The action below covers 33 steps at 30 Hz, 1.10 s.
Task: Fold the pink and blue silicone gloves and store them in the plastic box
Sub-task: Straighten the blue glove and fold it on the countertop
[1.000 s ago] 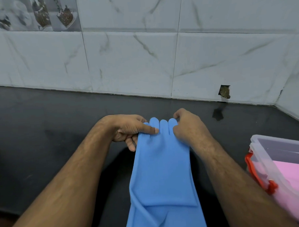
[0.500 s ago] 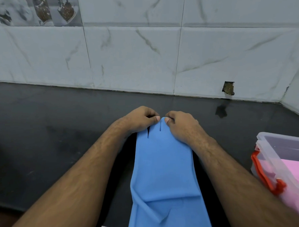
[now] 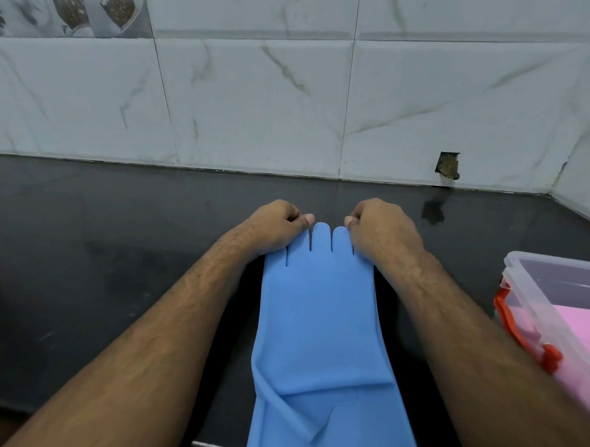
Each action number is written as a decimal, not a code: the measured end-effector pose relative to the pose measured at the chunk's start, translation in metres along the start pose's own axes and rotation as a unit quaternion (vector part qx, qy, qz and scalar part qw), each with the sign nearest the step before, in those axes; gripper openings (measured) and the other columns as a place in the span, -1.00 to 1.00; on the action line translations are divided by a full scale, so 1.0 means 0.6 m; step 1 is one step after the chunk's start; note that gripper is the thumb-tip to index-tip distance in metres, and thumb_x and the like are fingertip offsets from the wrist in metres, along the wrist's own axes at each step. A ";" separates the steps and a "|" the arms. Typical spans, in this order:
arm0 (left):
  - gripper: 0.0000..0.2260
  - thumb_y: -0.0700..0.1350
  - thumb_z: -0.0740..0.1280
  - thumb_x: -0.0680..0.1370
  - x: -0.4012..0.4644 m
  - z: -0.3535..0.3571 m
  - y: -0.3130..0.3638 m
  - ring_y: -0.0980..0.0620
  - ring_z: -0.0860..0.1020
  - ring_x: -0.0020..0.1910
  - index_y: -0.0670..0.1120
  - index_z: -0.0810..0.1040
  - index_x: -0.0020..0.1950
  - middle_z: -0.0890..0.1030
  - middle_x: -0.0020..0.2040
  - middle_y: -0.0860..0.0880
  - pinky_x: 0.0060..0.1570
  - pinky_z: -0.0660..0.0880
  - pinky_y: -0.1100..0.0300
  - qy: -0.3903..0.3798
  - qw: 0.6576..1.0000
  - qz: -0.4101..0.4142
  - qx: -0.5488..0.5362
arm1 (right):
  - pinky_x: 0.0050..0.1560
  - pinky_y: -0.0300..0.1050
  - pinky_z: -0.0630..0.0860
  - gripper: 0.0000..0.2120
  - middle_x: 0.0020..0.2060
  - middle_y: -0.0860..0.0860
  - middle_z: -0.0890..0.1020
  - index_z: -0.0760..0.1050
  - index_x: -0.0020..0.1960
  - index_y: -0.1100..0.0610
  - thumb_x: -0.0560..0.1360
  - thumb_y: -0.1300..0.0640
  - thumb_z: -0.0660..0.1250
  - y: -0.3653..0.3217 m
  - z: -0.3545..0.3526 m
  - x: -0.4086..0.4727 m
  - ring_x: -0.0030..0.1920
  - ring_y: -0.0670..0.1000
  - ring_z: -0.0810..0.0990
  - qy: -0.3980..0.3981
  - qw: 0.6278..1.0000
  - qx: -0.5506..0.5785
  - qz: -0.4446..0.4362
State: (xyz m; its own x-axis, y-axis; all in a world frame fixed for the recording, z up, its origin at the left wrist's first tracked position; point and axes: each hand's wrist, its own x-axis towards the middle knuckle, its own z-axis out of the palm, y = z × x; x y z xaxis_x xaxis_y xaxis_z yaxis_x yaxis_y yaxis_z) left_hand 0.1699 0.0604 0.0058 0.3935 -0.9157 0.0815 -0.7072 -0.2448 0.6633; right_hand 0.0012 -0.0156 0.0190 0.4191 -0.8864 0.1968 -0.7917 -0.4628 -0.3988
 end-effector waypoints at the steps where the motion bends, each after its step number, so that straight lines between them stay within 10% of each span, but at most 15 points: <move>1: -0.72 0.16 0.28 0.66 -0.001 0.004 0.003 0.05 0.61 -0.07 -0.01 0.61 -0.03 0.65 -0.07 0.05 -0.03 0.53 0.10 -0.001 1.000 0.011 -0.009 | -0.04 -0.05 0.49 -0.76 -0.05 0.05 0.63 0.60 0.13 0.09 0.66 -0.03 0.25 0.002 -0.004 0.000 -0.04 0.13 0.58 -0.012 1.000 -0.017 0.014; 6: -0.76 0.05 0.36 0.64 -0.006 0.018 0.019 0.07 0.62 0.16 0.01 0.62 0.26 0.68 0.13 0.05 0.29 0.53 0.03 -0.032 0.998 0.052 -0.024 | -0.07 -0.07 0.48 -0.76 0.00 0.05 0.61 0.58 0.17 0.08 0.64 -0.04 0.29 -0.001 0.002 -0.001 -0.04 0.11 0.56 -0.068 0.997 -0.043 0.019; 19: -0.79 -0.01 0.46 0.58 -0.002 0.009 0.014 -0.06 0.72 -0.01 -0.16 0.70 0.01 0.75 -0.05 -0.09 0.01 0.64 0.04 -0.030 0.998 -0.035 -0.042 | -0.30 -0.12 0.33 -0.60 -0.27 0.04 0.44 0.37 -0.21 0.15 0.67 -0.12 0.21 0.002 -0.006 -0.002 -0.23 0.08 0.46 -0.084 0.994 -0.051 0.056; 23: -0.80 -0.07 0.48 0.56 0.000 0.004 0.010 -0.05 0.69 -0.12 -0.20 0.69 0.02 0.75 -0.04 -0.13 -0.01 0.63 0.04 -0.022 0.997 -0.057 -0.049 | -0.38 -0.16 0.29 -0.77 -0.23 0.04 0.50 0.56 0.01 0.18 0.64 0.01 0.30 -0.001 -0.014 -0.002 -0.29 0.03 0.45 -0.102 0.992 -0.054 0.048; 33: -0.91 -0.06 0.47 0.53 0.025 0.004 -0.012 -0.05 0.64 -0.03 -0.04 0.65 -0.02 0.66 -0.12 0.02 0.05 0.59 0.04 0.150 0.987 -0.042 0.045 | 0.01 0.04 0.64 -0.75 -0.08 0.08 0.68 0.59 -0.05 0.15 0.62 -0.04 0.35 -0.009 0.013 -0.007 -0.05 0.15 0.65 0.000 0.996 0.090 0.003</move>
State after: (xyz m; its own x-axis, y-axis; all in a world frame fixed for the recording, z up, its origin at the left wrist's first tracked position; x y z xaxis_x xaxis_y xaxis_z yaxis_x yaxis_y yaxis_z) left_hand 0.1794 0.0473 0.0003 0.5999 -0.7583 0.2552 -0.7086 -0.3555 0.6095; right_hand 0.0073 -0.0093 0.0132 0.4156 -0.8888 0.1934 -0.7017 -0.4486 -0.5535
